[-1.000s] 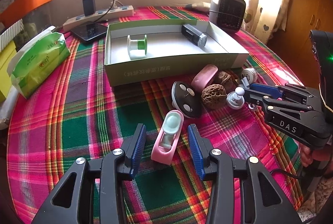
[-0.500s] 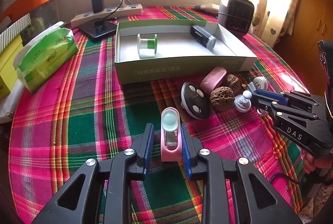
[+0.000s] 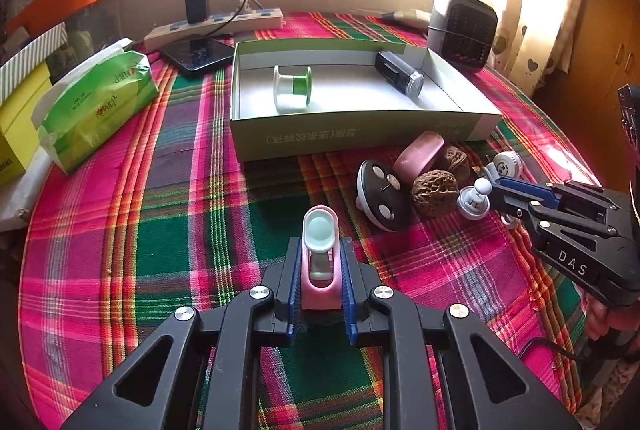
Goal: Organize objects
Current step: 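Grasp the pink-white holder with the left gripper while the right grasps the white cable, then carry the pink holder and white cable over the tray with both grippers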
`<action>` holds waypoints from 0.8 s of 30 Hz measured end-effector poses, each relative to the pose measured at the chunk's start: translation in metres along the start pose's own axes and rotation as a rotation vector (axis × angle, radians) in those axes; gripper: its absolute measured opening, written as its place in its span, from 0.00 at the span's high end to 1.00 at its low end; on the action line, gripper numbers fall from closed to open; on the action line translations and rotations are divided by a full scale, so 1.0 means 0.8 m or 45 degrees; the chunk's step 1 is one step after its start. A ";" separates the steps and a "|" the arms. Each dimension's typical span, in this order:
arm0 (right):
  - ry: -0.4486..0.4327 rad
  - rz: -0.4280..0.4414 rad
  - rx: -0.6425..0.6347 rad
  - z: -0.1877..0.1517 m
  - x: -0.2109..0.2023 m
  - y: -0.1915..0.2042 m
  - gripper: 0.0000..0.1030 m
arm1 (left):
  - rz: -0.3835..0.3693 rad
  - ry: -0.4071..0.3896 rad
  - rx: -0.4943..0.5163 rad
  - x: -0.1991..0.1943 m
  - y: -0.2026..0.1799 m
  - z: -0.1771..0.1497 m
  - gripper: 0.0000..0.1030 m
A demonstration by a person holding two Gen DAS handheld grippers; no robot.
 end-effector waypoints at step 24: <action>-0.012 0.034 0.030 -0.001 -0.004 0.004 0.83 | 0.025 -0.015 0.003 -0.005 0.004 0.004 0.85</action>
Point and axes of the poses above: each gripper's, at about its wrist camera, not at the fingertips, and x roughly the way its jaws point, y to its left, z to its top, the point moved 8 cm from there along x, roughly the way its jaws point, and after that the axes turned 10 degrees about -y, right-handed, at the moved point
